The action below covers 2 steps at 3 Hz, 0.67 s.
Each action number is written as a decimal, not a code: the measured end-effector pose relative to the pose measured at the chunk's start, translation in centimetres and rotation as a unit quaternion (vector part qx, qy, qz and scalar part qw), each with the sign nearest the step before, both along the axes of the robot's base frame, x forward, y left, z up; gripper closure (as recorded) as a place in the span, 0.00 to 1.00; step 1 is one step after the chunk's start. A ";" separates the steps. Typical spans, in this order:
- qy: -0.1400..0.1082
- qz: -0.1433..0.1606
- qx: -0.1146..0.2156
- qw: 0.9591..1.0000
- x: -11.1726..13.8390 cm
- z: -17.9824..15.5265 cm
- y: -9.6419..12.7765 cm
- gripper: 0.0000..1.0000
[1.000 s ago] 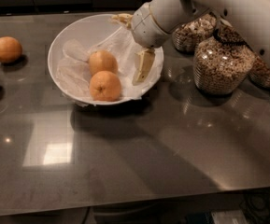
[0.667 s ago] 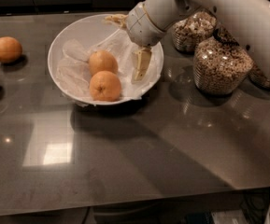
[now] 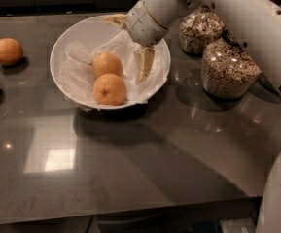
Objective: Pick orange from white bowl
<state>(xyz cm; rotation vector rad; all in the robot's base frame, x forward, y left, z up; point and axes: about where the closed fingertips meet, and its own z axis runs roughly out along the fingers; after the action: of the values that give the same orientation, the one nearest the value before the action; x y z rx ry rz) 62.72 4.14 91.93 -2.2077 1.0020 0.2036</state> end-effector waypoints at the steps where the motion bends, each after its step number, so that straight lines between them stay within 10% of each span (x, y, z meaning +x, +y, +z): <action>1: 0.000 0.000 0.000 1.000 0.0 0.0 0.0 0.20; 2: 0.000 0.000 0.000 1.000 0.0 0.0 0.0 0.43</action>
Offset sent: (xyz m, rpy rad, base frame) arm 0.0000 0.0000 0.0000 0.0000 0.0000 0.0000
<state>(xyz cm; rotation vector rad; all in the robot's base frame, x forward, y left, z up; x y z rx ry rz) 62.73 4.15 91.92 -2.2079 1.0017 0.2041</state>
